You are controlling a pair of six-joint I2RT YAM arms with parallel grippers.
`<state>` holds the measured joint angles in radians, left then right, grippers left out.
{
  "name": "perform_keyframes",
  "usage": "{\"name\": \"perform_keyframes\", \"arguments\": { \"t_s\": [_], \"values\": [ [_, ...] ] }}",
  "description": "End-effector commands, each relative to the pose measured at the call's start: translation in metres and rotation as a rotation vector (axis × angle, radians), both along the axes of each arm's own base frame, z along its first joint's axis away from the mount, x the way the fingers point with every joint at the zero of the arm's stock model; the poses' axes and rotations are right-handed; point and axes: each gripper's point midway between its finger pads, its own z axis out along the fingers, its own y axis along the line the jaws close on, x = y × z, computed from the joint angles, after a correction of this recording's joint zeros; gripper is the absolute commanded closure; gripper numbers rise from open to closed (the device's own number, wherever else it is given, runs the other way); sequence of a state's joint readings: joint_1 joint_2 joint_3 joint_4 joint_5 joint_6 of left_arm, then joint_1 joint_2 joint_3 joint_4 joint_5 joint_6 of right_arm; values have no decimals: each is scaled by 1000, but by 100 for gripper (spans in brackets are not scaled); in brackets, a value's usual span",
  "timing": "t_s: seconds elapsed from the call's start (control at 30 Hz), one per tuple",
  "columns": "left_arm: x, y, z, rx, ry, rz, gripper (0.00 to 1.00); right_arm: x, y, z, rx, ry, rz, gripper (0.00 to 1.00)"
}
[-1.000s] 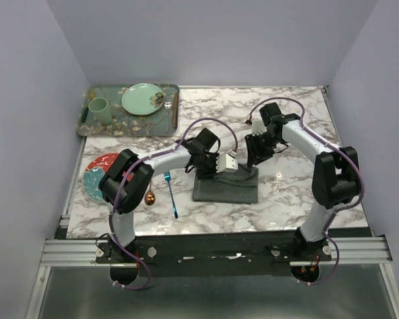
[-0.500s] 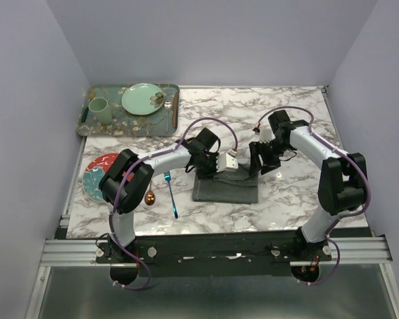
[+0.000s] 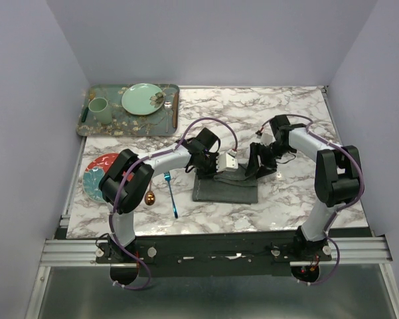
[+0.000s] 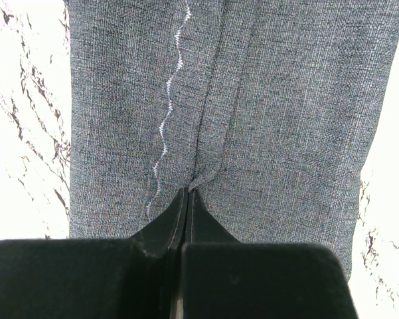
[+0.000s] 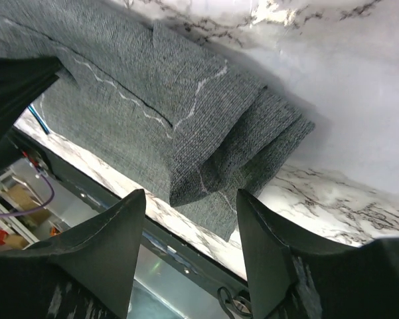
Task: Fold the napkin into a case and place the utensils inside
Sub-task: Smooth out the 2/3-rectangle-folded napkin at the center of the board.
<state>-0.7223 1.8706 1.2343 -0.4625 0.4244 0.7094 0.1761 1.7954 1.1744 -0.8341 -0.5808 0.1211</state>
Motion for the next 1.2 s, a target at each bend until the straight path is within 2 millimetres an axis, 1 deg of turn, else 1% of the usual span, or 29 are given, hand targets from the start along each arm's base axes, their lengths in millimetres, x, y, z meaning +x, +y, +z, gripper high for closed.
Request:
{"name": "perform_keyframes", "arguments": {
  "t_s": [0.0,0.1,0.17,0.2,0.3,0.47,0.6,0.7,0.77,0.8,0.87,0.93,0.97,1.0,1.03,1.1,1.17],
  "values": [
    [-1,-3,1,4,2,-11,97,19,0,2,12,-17,-53,34],
    [-2,-3,1,6,4,-11,97,17,-10,-1,-17,-3,-78,34],
    [-1,-3,1,6,3,-14,97,16,-14,2,-26,-16,-87,34],
    [-2,-4,1,6,4,-14,97,13,-16,0,-31,-9,-89,34],
    [-2,-3,1,6,5,-14,97,10,-14,-4,-22,9,-103,34],
    [-3,-2,1,6,5,-21,97,19,-12,-13,-26,29,-128,34],
    [-3,-3,1,7,4,-22,97,25,-13,-16,-39,30,-131,41],
    [-3,-2,0,8,5,-23,96,24,-18,-22,-71,51,-146,44],
    [-4,-3,1,7,6,-24,96,23,-19,-23,-67,50,-143,46],
    [-4,-3,1,6,5,-24,96,23,-20,-23,-69,46,-143,50],
    [-4,-3,1,6,5,-22,96,24,-21,-21,-79,44,-149,51],
    [-3,-3,1,6,4,-25,96,26,-24,-19,-100,28,-149,47],
    [-4,-3,1,5,5,-24,96,27,-26,-18,-110,24,-150,44],
    [-3,-3,2,4,2,-27,96,27,-28,-18,-121,18,-150,38],
    [-4,-3,2,6,3,-26,96,27,-32,-19,-144,16,-153,36],
    [-3,-3,2,6,2,-27,96,27,-36,-20,-164,13,-157,34],
    [-4,-3,1,6,4,-28,96,30,-36,-23,-166,11,-162,37]
  ]
}}
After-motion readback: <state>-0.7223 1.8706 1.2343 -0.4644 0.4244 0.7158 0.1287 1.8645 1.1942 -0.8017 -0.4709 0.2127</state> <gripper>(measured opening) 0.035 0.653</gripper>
